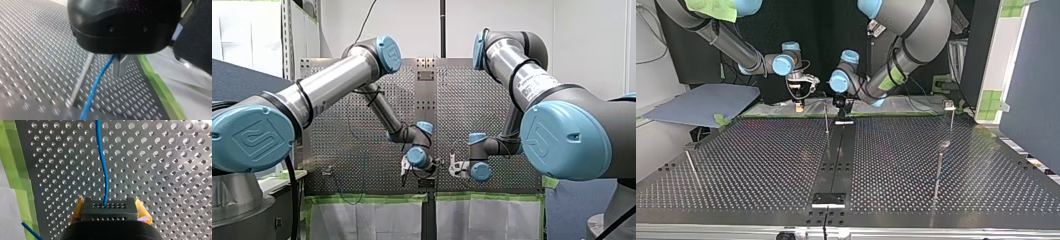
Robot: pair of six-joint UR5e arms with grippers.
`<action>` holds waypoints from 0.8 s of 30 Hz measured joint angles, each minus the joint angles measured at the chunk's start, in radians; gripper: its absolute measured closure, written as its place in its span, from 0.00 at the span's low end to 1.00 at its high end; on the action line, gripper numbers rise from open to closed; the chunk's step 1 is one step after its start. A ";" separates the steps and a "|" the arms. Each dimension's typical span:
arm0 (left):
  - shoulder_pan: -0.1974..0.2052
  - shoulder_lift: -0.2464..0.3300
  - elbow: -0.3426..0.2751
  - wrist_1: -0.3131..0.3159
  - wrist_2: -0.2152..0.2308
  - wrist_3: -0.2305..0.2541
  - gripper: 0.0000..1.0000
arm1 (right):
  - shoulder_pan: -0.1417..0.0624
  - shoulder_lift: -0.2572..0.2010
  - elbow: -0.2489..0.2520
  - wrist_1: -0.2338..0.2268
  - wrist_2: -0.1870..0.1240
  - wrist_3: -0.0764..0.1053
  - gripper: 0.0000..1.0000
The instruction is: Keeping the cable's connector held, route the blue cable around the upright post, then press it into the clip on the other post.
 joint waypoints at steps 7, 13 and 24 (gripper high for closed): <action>0.032 -0.013 0.000 0.011 0.033 0.020 1.00 | -0.010 0.000 -0.004 0.004 -0.004 0.000 1.00; 0.047 -0.013 0.000 0.039 0.052 0.004 1.00 | -0.022 0.000 -0.018 0.021 -0.007 -0.003 1.00; 0.065 -0.013 0.000 0.013 0.046 -0.004 1.00 | -0.045 0.001 -0.039 0.034 -0.007 0.001 1.00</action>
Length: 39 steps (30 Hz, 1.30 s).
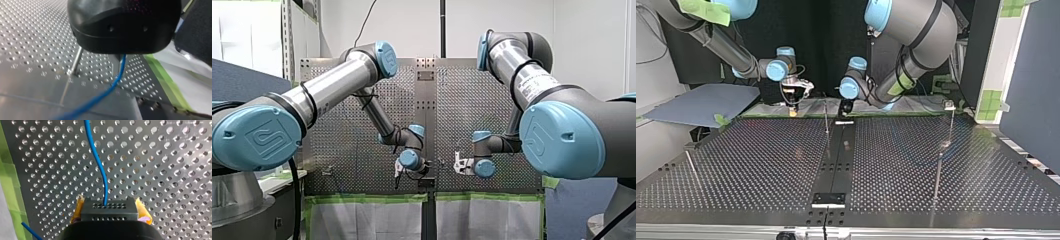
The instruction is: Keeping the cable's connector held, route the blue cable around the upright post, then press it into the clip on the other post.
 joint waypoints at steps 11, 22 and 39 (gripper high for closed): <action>0.002 0.000 0.000 0.013 -0.027 0.008 1.00 | -0.027 0.000 -0.017 0.009 -0.001 0.005 1.00; 0.002 0.000 0.002 0.030 -0.006 0.006 1.00 | -0.041 0.001 -0.042 0.043 -0.002 -0.005 1.00; -0.006 -0.001 0.052 0.005 -0.088 0.077 1.00 | -0.075 0.003 -0.045 0.042 0.029 0.001 1.00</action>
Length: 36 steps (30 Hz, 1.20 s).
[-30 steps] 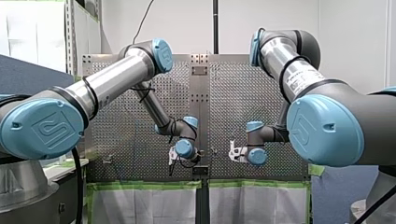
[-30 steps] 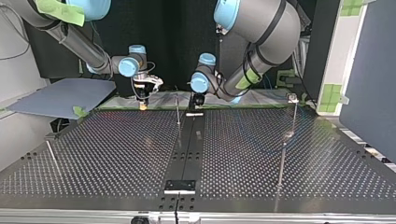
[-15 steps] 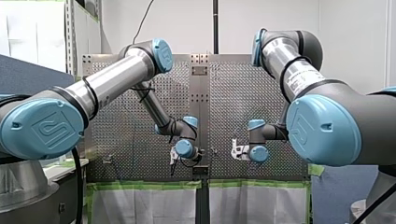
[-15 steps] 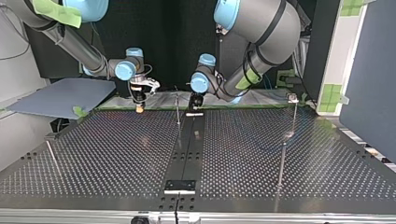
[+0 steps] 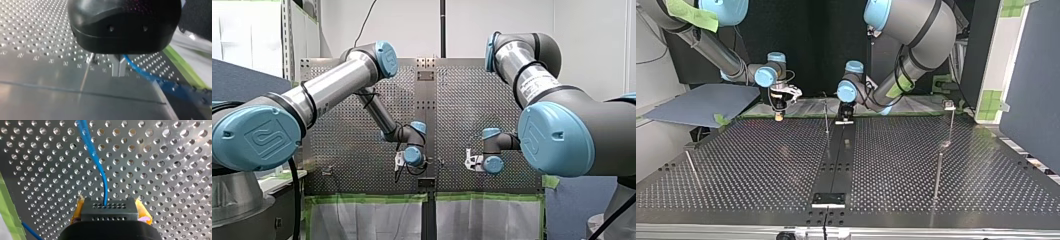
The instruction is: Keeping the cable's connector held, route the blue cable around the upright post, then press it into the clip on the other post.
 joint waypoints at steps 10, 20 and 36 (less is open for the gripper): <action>0.001 0.000 0.007 -0.002 -0.025 0.038 1.00 | -0.010 0.001 -0.017 -0.001 0.050 0.006 1.00; 0.005 0.000 0.012 -0.041 0.018 0.031 1.00 | -0.007 0.001 -0.021 0.001 0.050 0.000 1.00; -0.008 0.006 0.012 -0.129 0.076 0.108 0.00 | -0.002 0.001 -0.022 0.018 0.050 0.002 1.00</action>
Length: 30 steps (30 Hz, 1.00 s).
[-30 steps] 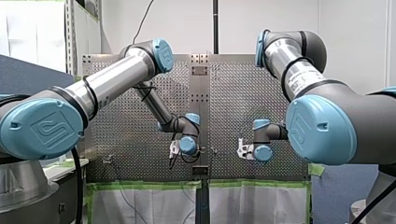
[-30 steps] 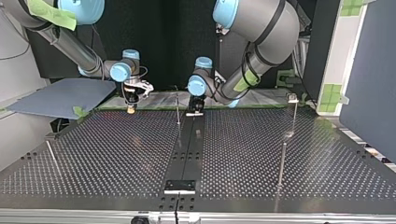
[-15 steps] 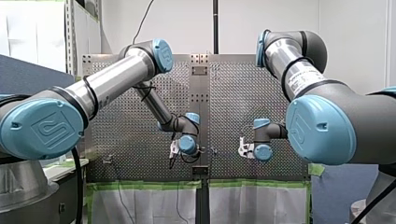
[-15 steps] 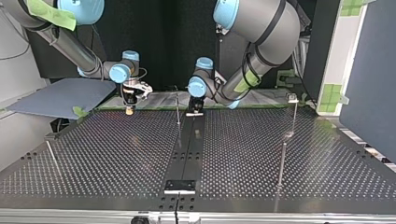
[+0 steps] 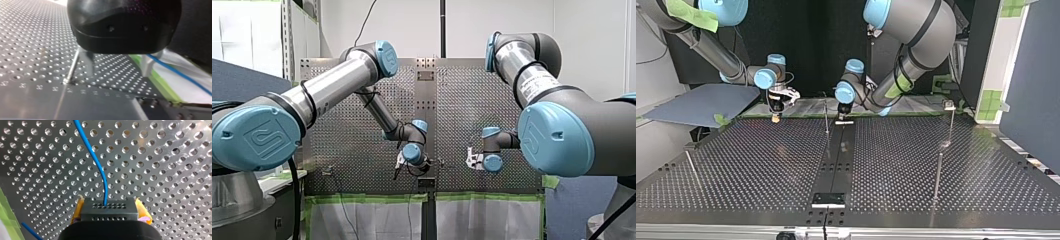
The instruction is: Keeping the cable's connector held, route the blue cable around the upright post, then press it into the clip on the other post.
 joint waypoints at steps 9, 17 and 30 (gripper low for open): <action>-0.010 0.023 -0.020 -0.068 -0.036 -0.023 0.00 | 0.000 0.000 0.000 0.011 -0.001 0.001 1.00; -0.024 0.093 -0.093 -0.009 0.031 -0.096 0.00 | 0.000 0.000 -0.001 0.016 0.000 0.003 1.00; -0.039 0.115 -0.206 0.054 0.154 -0.134 0.00 | 0.000 0.000 0.000 0.026 0.000 0.003 1.00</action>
